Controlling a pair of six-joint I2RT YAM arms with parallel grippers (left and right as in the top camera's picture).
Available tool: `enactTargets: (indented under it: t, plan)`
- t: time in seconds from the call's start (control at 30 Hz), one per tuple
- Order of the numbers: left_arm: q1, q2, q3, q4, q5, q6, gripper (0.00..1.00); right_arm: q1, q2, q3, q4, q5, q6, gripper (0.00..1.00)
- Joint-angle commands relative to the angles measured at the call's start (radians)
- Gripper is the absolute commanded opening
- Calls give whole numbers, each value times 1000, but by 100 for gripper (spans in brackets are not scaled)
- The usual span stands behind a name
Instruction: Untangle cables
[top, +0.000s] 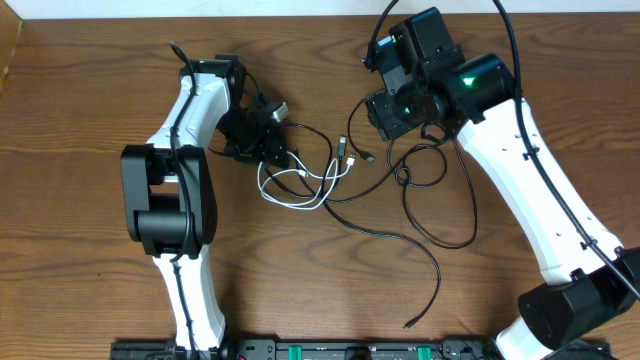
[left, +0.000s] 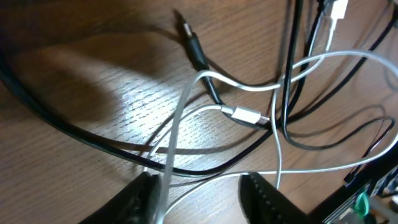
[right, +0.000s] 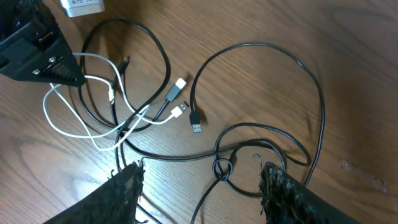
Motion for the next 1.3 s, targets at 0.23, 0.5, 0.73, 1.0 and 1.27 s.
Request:
enactTargets:
  t: [0.23, 0.5, 0.73, 1.0, 1.27]
  plan:
    - [4, -2, -5, -9, 13, 42, 7, -4, 9, 16, 0, 0, -12, 59]
    - [4, -39, 5, -9, 12, 41, 7, -13, 8, 16, -1, 1, -12, 59]
    - [4, -237, 29, -5, 22, 40, 7, -34, 8, 16, -1, 0, -12, 54]
    - [4, -551, 31, 13, 21, 24, 8, -34, 8, 16, -2, 0, -12, 51]
    - [3, -789, 31, 17, 22, 17, 8, -34, 8, 16, -6, 0, -12, 50]
